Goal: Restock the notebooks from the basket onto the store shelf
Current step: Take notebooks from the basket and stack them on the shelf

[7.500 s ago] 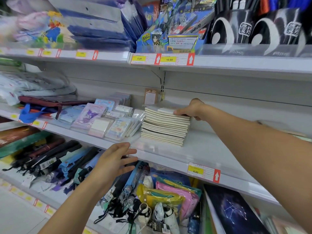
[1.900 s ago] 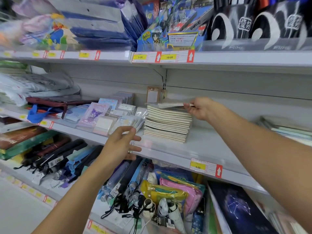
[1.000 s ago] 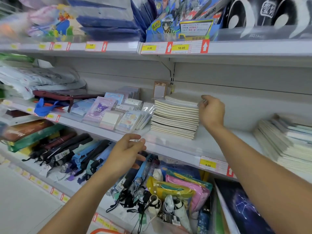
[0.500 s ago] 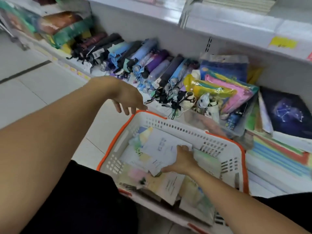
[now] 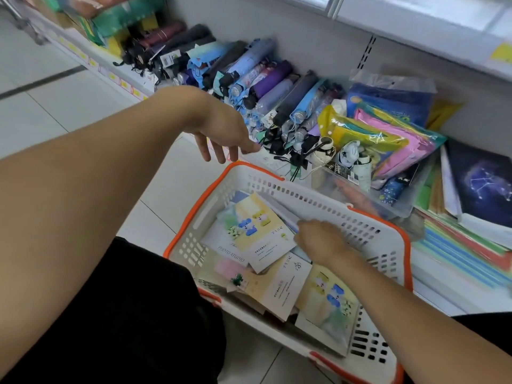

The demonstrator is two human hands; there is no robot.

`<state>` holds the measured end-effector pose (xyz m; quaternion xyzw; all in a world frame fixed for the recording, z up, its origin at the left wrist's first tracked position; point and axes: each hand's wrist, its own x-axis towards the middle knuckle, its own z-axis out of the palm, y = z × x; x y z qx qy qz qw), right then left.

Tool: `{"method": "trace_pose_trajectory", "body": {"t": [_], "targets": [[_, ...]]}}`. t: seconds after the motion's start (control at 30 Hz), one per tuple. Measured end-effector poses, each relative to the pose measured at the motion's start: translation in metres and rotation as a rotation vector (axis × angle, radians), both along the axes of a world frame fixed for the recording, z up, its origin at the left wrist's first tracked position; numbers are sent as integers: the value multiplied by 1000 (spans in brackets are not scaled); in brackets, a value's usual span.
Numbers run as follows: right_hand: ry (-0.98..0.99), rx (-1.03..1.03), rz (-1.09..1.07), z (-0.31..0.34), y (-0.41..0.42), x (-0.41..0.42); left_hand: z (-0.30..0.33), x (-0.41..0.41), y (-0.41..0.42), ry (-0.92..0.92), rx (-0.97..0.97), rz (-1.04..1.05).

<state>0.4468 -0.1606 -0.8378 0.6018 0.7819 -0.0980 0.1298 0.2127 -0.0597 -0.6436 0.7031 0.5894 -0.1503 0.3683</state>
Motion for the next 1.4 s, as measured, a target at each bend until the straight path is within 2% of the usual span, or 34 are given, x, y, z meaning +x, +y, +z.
{"method": "trace_pose_trajectory", "body": {"t": [0.13,0.2,0.27,0.33,0.4,0.47,0.5,0.53,0.57,0.63,0.67,0.8,0.87,0.97,1.0,1.17,1.23,1.27,1.33,1.4], "targets": [[148,273,-119,71,17,-10,5,5,-8,10,-136,89],[139,372,-65,106,13,-29,6,10,-10,-18,-210,105],[167,516,-18,132,-1,-55,6,15,-12,-103,-255,118],[285,684,34,146,-15,-77,7,19,-13,-226,-231,137],[570,599,-5,142,-16,-88,6,14,-12,-330,-155,165],[1009,235,-59,121,-5,-88,3,2,-7,-350,-30,231],[1152,53,-128,106,0,-85,3,-7,-4,-340,33,262],[1149,-88,-190,83,3,-81,3,-16,-2,-347,73,291],[991,-169,-202,61,4,-77,5,-24,0,-371,88,317],[519,-222,-184,6,-8,-70,9,-36,1,-403,125,363],[387,-239,-194,-19,-16,-68,11,-40,1,-388,164,374],[103,-117,-85,-64,-42,-69,10,-48,2,-290,249,355],[63,-107,-17,-58,-36,-66,9,-47,3,-256,272,361],[189,-217,-18,-18,-20,-60,11,-46,2,-250,288,389],[211,-168,-31,0,-12,-57,13,-46,2,-257,284,401],[331,456,-121,124,17,-45,19,-33,-5,-286,245,470],[330,792,-33,172,19,-51,20,-25,-8,-430,164,541],[267,885,-4,192,16,-56,22,-19,-8,-548,113,584],[75,862,61,227,7,-68,28,-3,-6,-837,33,662],[-53,826,150,238,2,-70,36,18,-5,-1090,32,675]]}}
